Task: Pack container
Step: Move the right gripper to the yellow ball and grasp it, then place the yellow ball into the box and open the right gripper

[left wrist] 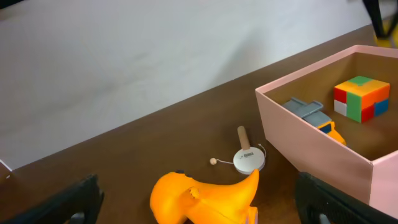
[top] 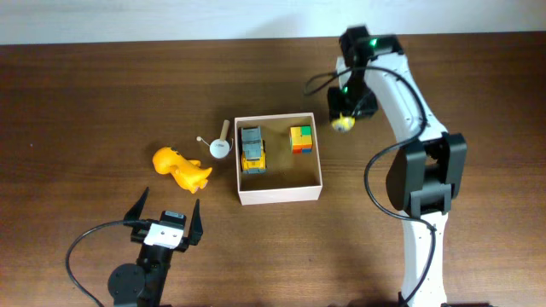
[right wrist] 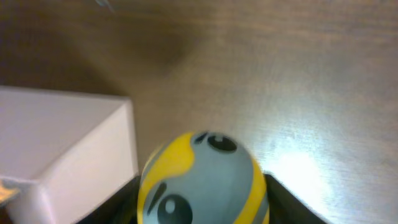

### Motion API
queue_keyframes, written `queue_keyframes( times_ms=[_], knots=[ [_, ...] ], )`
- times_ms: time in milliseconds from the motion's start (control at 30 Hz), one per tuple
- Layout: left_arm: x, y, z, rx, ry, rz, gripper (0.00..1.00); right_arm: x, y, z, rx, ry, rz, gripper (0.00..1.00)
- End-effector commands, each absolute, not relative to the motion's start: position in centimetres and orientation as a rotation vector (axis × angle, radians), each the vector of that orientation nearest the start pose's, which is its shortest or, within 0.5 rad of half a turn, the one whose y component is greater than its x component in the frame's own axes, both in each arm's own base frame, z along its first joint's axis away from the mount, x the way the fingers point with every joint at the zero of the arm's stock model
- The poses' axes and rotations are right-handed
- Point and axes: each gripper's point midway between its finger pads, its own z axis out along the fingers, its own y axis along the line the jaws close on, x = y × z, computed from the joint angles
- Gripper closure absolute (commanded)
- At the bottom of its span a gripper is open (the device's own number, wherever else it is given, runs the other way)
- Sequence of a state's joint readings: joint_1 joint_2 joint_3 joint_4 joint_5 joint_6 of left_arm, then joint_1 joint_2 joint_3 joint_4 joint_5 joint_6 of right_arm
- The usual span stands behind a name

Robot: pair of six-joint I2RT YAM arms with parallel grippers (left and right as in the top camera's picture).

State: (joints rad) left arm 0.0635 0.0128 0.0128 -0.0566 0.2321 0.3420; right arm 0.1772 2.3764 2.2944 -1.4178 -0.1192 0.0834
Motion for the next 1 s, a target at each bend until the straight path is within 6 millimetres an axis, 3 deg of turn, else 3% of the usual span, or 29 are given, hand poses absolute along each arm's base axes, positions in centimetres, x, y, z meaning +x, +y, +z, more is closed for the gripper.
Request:
queue_keyframes(
  times_ms=[0, 167, 300, 400, 667, 833, 967],
  knots=[
    [24.4, -2.3, 16.2, 0.407, 1.577, 0.135, 0.01, 47.8, 12.5, 17.8, -0.331, 2.866, 0.369, 0.48],
    [24.4, -2.3, 16.2, 0.407, 1.577, 0.135, 0.01, 45.3, 16.9, 25.2, -0.604, 2.651, 0.683, 0.49],
    [24.4, -2.3, 16.2, 0.407, 1.577, 0.135, 0.01, 44.0, 18.9, 25.8, -0.708, 2.623, 0.709, 0.50],
    [24.4, -2.3, 16.2, 0.407, 1.577, 0.135, 0.01, 43.2, 20.3, 23.4, -0.773, 2.699, 0.627, 0.50],
    [24.4, -2.3, 16.2, 0.407, 1.577, 0.135, 0.01, 40.1, 24.7, 14.6, -0.980, 2.892, 0.465, 0.49],
    [24.4, -2.3, 16.2, 0.407, 1.577, 0.135, 0.01, 39.5, 25.1, 10.1, -0.949, 2.974, 0.389, 0.49],
    [24.4, -2.3, 16.2, 0.407, 1.577, 0.135, 0.01, 39.5, 25.0, 8.6, -0.930, 2.992, 0.375, 0.49]
  ],
)
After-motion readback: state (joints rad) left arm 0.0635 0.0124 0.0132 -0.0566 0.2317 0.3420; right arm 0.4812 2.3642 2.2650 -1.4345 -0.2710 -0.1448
